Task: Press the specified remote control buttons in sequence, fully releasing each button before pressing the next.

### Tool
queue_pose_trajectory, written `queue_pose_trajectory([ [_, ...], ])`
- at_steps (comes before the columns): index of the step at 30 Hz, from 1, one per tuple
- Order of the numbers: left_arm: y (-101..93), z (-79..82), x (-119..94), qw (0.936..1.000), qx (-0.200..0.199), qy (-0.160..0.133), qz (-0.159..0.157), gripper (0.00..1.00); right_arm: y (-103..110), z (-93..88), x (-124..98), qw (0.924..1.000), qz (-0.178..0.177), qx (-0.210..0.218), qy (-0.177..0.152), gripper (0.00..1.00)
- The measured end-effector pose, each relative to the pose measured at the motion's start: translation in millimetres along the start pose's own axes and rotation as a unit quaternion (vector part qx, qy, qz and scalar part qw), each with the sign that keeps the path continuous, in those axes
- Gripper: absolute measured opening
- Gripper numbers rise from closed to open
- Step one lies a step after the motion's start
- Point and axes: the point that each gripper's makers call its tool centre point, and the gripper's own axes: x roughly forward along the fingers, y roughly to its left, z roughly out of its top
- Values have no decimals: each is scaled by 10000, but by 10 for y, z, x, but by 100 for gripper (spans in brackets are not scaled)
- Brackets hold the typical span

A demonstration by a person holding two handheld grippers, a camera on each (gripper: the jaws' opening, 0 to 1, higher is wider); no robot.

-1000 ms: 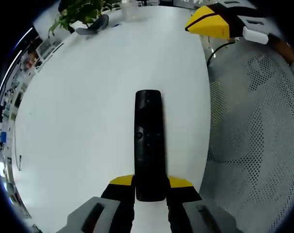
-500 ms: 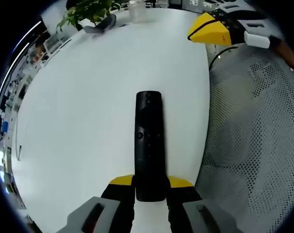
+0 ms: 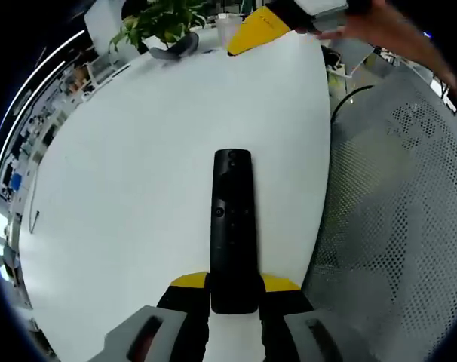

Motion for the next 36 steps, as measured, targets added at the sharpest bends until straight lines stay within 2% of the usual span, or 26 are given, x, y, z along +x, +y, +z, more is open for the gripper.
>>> queue_pose_trajectory([
  [5, -6, 19, 0, 9999, 49, -143, 5, 24, 58, -32, 155, 9982, 292, 524, 17, 0],
  [9, -34, 24, -7, 9994, 224, -251, -10, 24, 34, -243, 236, 9962, 344, 796, 125, 0],
  [15, -132, 46, -3, 9992, 28, -372, -152, 24, -35, -474, 260, 9939, 287, 1014, 313, 0],
  [17, -228, 75, 2, 9983, -6, -499, -294, 24, -18, -453, 270, 9931, 335, 1071, 345, 0],
  [21, -301, 124, 17, 9975, 138, -679, -161, 24, 26, -484, 304, 9892, 484, 1321, 418, 0],
  [26, -282, 125, 11, 9970, 176, -741, -127, 24, 34, -508, 315, 9889, 486, 1325, 472, 0],
  [29, -277, 133, 9, 9944, 17, -1053, -126, 24, 63, -547, 337, 9867, 553, 1414, 578, 0],
  [36, -264, 135, 9, 9924, -71, -1215, -172, 24, 87, -622, 347, 9846, 544, 1476, 763, 0],
])
